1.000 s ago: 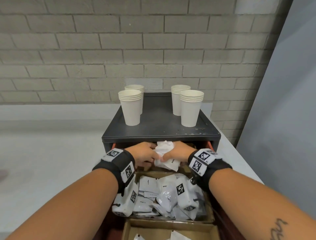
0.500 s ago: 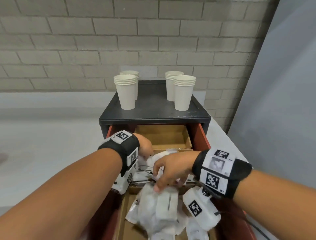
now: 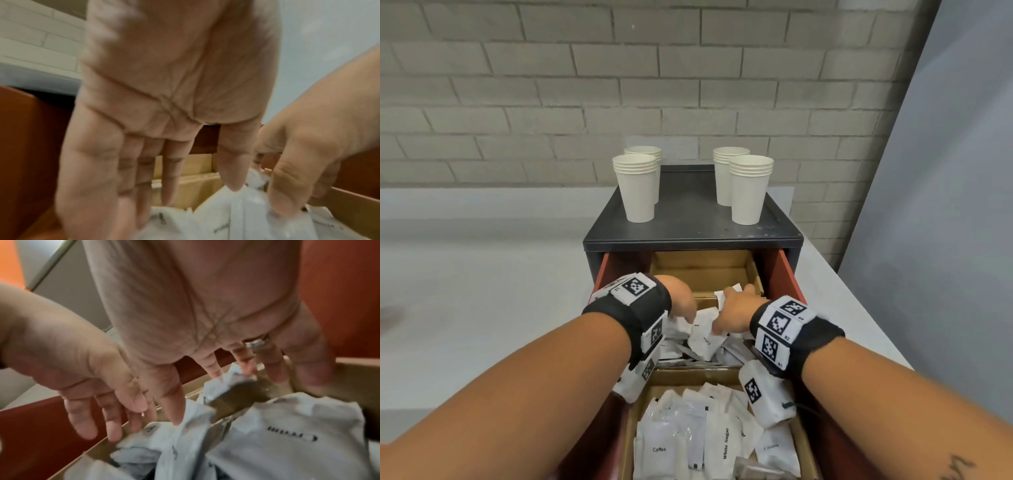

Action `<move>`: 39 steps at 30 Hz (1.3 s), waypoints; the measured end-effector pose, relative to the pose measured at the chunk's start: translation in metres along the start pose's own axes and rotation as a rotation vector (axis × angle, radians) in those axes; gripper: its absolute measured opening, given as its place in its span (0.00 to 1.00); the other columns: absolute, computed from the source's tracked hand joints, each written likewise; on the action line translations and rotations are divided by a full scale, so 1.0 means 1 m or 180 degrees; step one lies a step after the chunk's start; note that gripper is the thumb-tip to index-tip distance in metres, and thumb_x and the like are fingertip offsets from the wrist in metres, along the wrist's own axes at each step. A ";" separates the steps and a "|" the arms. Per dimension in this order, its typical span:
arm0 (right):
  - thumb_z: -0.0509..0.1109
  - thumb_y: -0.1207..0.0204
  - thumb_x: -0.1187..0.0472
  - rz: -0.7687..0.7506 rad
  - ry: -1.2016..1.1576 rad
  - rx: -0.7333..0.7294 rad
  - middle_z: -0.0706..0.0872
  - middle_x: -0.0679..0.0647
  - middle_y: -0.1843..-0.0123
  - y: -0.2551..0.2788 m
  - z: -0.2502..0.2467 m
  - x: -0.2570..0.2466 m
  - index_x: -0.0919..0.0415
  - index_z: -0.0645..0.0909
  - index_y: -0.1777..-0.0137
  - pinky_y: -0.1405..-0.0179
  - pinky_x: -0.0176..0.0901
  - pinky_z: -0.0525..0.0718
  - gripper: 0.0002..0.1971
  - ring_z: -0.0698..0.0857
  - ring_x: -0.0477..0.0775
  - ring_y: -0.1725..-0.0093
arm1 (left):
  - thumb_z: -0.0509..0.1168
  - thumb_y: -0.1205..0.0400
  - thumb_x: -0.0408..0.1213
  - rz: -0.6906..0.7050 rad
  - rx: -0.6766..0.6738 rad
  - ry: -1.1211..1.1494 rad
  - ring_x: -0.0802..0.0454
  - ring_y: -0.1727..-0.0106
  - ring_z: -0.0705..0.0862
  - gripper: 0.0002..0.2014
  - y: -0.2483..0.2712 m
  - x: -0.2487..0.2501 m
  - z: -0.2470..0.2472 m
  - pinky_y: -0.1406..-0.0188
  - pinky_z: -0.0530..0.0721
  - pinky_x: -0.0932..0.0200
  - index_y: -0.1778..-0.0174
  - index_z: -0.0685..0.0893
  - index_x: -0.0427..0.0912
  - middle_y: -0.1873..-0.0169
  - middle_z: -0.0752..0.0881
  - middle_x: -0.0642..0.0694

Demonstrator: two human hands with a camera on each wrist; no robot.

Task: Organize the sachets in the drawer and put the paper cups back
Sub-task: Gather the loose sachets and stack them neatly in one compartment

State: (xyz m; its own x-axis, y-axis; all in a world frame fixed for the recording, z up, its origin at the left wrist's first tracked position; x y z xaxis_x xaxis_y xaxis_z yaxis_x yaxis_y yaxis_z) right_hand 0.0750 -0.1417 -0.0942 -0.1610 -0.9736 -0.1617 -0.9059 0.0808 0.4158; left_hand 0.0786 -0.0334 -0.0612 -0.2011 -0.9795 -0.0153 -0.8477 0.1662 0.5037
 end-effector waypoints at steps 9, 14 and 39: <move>0.63 0.24 0.69 -0.0489 -0.0283 0.0414 0.86 0.60 0.43 -0.003 0.002 -0.012 0.68 0.85 0.46 0.51 0.43 0.84 0.11 0.85 0.58 0.46 | 0.62 0.18 0.40 -0.0078 -0.0617 0.0796 0.50 0.59 0.80 0.11 0.006 0.004 0.025 0.64 0.78 0.60 0.45 0.82 0.37 0.51 0.80 0.43; 0.62 0.24 0.66 -0.0311 -0.0364 0.0252 0.81 0.56 0.63 0.002 -0.001 -0.004 0.65 0.78 0.61 0.71 0.39 0.75 0.06 0.81 0.57 0.59 | 0.60 0.15 0.39 -0.0214 -0.0460 0.1478 0.41 0.28 0.75 0.22 0.010 -0.007 0.020 0.41 0.78 0.53 0.24 0.71 0.37 0.26 0.72 0.39; 0.85 0.47 0.50 -0.0980 -0.0999 -0.0561 0.77 0.51 0.30 0.005 0.030 -0.026 0.43 0.71 0.29 0.31 0.57 0.76 0.43 0.77 0.58 0.33 | 0.54 0.18 0.31 -0.0235 -0.1066 0.3432 0.40 0.51 0.79 0.06 0.002 0.002 0.051 0.43 0.78 0.44 0.54 0.76 0.41 0.58 0.76 0.38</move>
State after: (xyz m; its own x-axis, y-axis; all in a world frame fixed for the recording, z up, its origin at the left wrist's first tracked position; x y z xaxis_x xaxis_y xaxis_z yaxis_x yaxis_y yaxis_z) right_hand 0.0630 -0.1096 -0.1151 -0.0305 -0.8329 -0.5526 -0.8541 -0.2655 0.4473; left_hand 0.0520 -0.0289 -0.1043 0.5095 -0.6000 0.6167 -0.6333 0.2237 0.7409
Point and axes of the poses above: each hand's wrist, its own y-axis away from the middle knuckle, its own z-axis out of the palm, x = y × z, the point moved 6 cm from there along -y, towards the middle knuckle
